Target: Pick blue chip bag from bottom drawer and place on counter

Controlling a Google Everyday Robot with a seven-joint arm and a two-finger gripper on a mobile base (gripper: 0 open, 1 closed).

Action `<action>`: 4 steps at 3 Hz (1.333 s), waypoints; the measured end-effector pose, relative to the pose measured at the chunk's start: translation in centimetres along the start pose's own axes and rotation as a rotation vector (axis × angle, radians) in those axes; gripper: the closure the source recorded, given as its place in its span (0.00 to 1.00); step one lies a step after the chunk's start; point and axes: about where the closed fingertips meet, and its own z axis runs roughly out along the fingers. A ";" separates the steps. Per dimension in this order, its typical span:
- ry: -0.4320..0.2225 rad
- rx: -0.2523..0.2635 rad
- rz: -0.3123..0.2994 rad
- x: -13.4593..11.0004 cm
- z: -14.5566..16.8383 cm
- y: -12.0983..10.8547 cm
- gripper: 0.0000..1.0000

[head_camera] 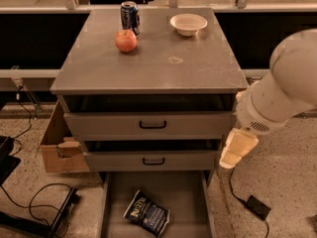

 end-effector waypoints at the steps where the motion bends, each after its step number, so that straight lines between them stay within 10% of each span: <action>1: -0.029 0.006 0.061 0.2 7.1 1.3 0.00; 2: -0.068 -0.002 0.111 0.8 12.7 3.5 0.00; 4: -0.114 0.061 0.118 -0.7 13.0 2.1 0.00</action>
Offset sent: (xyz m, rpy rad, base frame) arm 0.0482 0.0452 -0.1918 0.2466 -0.1779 -0.1327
